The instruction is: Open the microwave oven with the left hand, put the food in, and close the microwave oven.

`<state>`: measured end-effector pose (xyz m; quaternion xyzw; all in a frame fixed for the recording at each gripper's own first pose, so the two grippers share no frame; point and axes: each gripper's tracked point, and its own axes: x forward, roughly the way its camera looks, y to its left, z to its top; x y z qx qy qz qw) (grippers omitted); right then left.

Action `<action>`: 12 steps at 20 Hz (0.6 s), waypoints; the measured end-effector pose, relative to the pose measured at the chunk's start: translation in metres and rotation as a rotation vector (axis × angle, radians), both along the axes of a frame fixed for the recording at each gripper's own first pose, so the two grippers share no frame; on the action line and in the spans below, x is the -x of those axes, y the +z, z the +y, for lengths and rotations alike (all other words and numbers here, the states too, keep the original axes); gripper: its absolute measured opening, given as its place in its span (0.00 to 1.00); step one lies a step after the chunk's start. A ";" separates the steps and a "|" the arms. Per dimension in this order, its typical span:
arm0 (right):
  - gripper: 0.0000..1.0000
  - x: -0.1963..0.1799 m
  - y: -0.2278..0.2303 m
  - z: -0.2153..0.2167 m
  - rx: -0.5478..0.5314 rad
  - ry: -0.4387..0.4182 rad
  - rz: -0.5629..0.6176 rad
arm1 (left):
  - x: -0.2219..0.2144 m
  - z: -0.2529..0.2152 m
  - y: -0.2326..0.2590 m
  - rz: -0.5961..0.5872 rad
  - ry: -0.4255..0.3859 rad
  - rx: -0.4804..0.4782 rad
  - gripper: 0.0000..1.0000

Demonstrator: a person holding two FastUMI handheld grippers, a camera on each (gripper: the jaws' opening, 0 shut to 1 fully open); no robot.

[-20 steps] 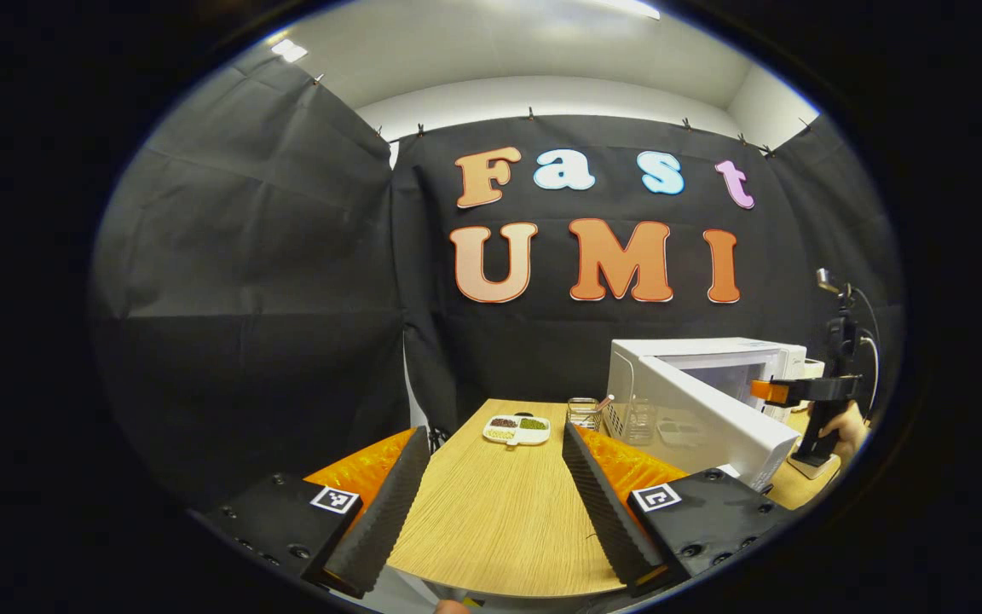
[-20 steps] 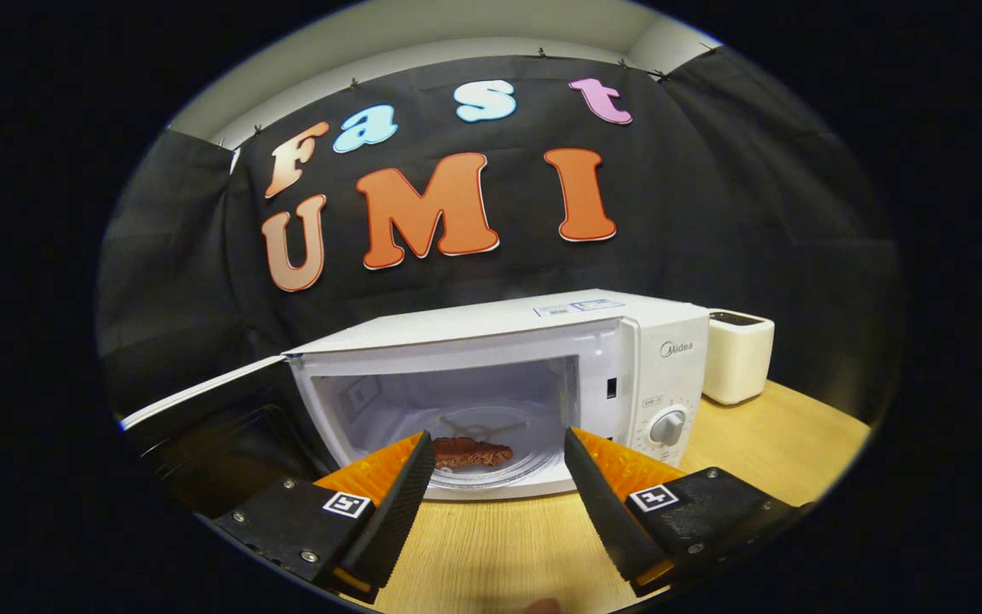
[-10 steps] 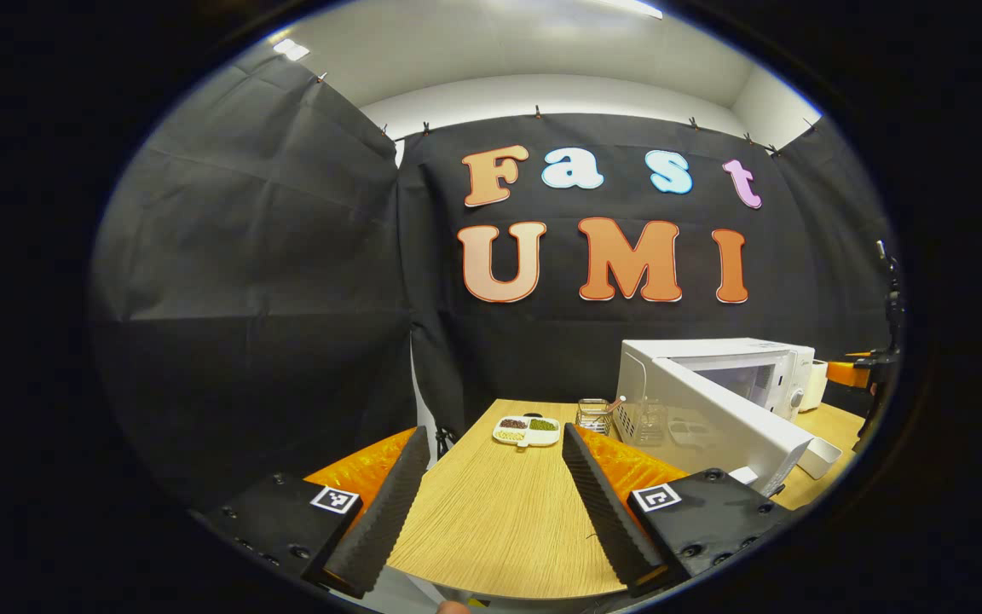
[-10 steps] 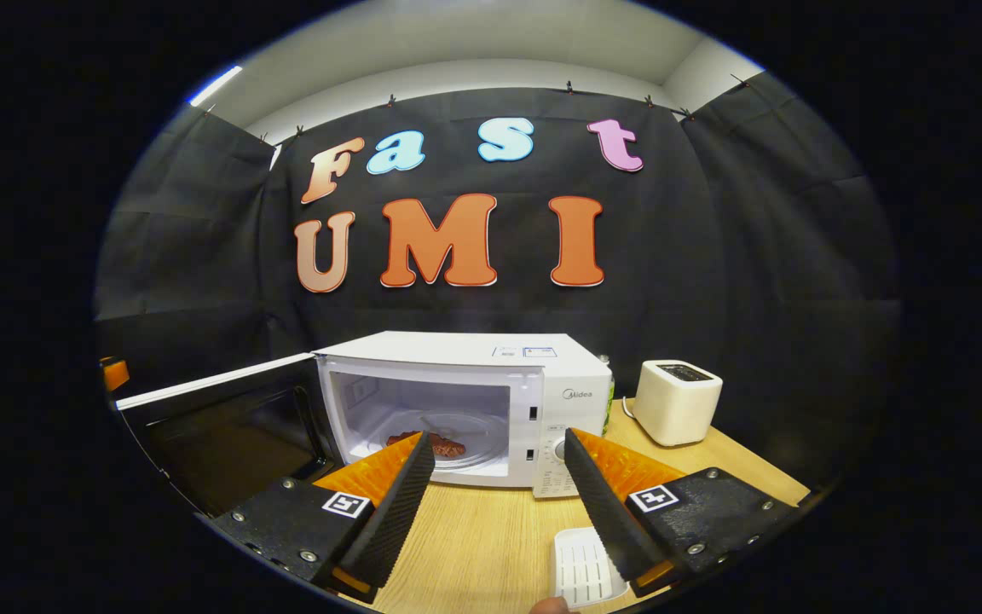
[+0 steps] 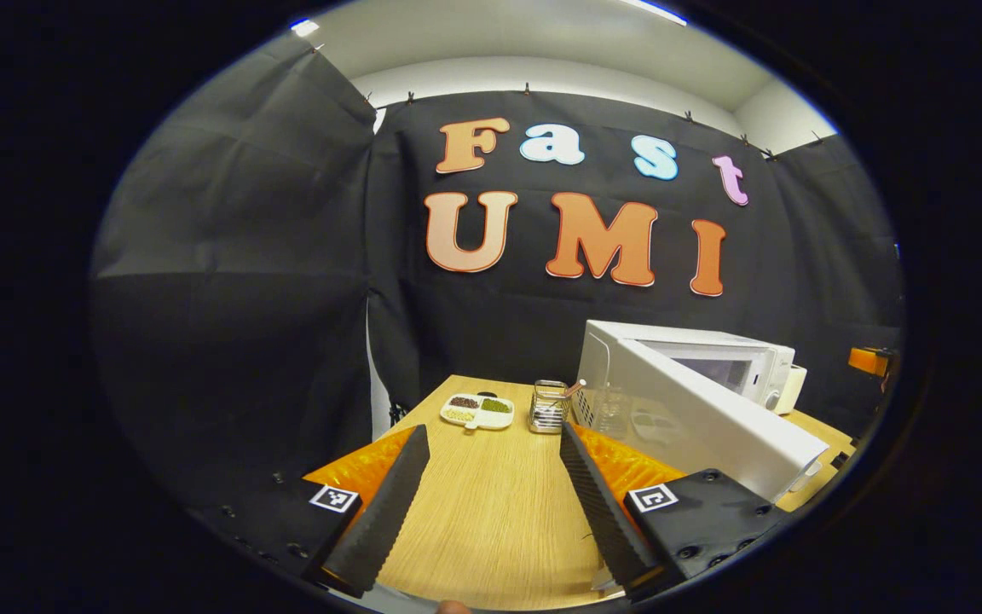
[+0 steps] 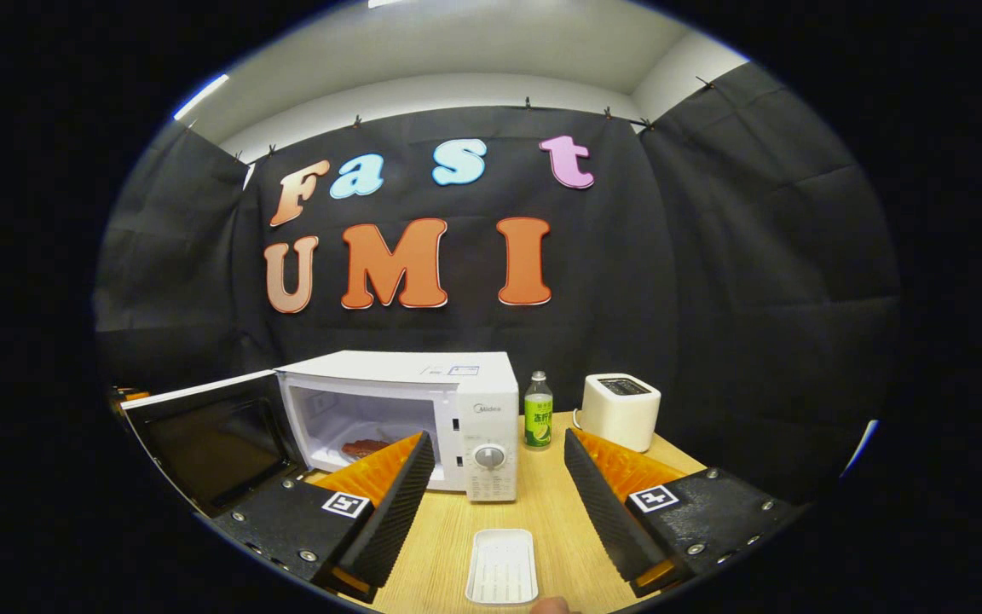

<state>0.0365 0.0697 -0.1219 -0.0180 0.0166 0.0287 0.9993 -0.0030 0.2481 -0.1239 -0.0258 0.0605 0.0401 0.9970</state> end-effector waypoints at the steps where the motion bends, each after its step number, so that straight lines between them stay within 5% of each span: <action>1: 0.95 0.001 0.002 -0.006 -0.005 -0.007 -0.002 | -0.001 -0.002 -0.005 0.007 -0.003 -0.010 0.97; 12: 0.95 0.001 0.014 -0.056 -0.053 -0.056 -0.021 | -0.016 -0.102 -0.025 0.053 -0.145 -0.029 0.99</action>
